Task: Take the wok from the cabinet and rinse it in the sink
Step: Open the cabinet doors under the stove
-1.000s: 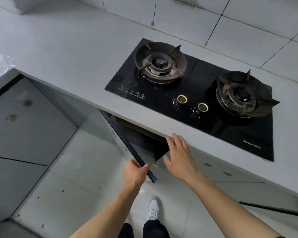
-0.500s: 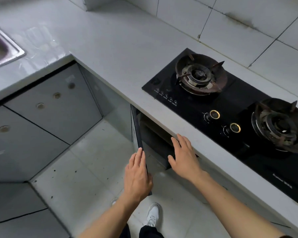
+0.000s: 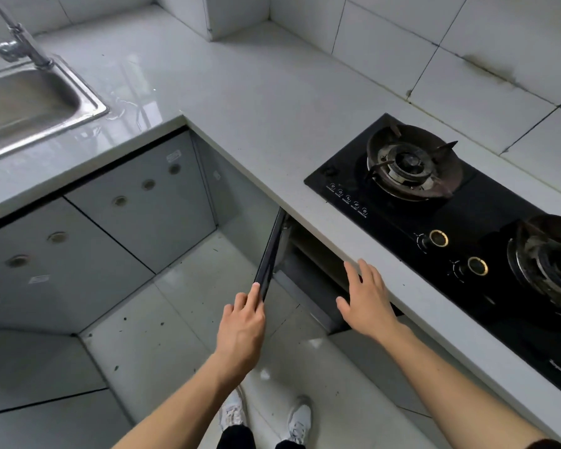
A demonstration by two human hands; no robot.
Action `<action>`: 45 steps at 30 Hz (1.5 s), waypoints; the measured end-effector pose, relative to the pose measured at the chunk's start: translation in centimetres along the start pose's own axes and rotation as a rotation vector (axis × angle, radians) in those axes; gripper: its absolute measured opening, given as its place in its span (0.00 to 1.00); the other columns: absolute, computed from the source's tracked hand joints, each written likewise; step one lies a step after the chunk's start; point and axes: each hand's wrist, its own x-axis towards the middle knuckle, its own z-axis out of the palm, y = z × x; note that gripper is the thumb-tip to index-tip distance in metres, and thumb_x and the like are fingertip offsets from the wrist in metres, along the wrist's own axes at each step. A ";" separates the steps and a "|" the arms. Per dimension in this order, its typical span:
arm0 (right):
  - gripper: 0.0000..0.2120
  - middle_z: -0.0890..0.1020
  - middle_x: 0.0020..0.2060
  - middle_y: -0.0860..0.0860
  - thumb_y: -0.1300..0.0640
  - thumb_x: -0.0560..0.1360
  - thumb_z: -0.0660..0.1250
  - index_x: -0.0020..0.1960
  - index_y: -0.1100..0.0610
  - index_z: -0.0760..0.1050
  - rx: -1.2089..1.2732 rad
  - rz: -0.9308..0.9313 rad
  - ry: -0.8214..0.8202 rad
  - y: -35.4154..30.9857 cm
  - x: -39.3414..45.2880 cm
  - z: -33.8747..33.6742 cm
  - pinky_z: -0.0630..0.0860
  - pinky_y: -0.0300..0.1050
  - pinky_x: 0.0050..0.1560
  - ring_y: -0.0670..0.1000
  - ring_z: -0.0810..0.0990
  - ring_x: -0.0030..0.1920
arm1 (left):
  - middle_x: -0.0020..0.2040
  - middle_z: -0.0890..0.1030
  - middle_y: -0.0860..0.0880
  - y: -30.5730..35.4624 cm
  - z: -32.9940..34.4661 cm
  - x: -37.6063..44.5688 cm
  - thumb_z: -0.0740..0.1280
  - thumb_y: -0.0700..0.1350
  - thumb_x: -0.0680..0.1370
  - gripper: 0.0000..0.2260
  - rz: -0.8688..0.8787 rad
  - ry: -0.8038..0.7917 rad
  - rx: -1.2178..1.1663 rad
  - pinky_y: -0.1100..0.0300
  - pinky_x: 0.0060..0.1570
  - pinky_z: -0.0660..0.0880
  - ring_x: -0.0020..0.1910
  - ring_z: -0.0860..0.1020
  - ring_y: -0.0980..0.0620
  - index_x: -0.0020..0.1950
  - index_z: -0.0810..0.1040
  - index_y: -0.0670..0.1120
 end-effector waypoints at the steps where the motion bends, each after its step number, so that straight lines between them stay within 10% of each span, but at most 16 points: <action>1: 0.36 0.48 0.78 0.58 0.48 0.78 0.62 0.78 0.54 0.46 -0.008 0.007 -0.002 -0.1 0.1 0.0 0.51 0.55 0.76 0.58 0.45 0.77 | 0.78 0.57 0.41 -0.3 -0.4 0.0 0.79 0.44 0.61 0.42 0.011 0.015 0.033 0.52 0.51 0.70 0.62 0.67 0.41 0.72 0.67 0.38; 14: 0.37 0.49 0.78 0.57 0.49 0.78 0.63 0.78 0.55 0.46 -0.044 0.054 -0.004 -0.8 0.1 -0.3 0.55 0.53 0.76 0.58 0.46 0.77 | 0.77 0.48 0.32 -1.8 -1.9 1.0 0.58 0.38 0.80 0.17 0.010 0.009 0.251 0.48 0.61 0.67 0.68 0.62 0.36 0.68 0.71 0.35; 35: 0.36 0.52 0.78 0.55 0.49 0.77 0.64 0.78 0.56 0.49 -0.050 0.078 0.010 -1.3 0.1 -0.5 0.58 0.51 0.74 0.56 0.50 0.77 | 0.77 0.48 0.37 -8.2 -3.5 3.4 0.59 0.43 0.73 0.25 -0.057 0.062 0.170 0.55 0.57 0.70 0.63 0.64 0.40 0.70 0.68 0.37; 45: 0.32 0.54 0.78 0.53 0.46 0.80 0.60 0.78 0.54 0.52 0.145 0.248 0.023 0.8 -4.3 -2.4 0.55 0.52 0.74 0.54 0.51 0.77 | 0.61 0.68 0.43 -4.8 -7.1 5.7 0.61 0.48 0.73 0.21 -0.046 0.084 0.130 0.52 0.56 0.67 0.59 0.69 0.43 0.64 0.71 0.41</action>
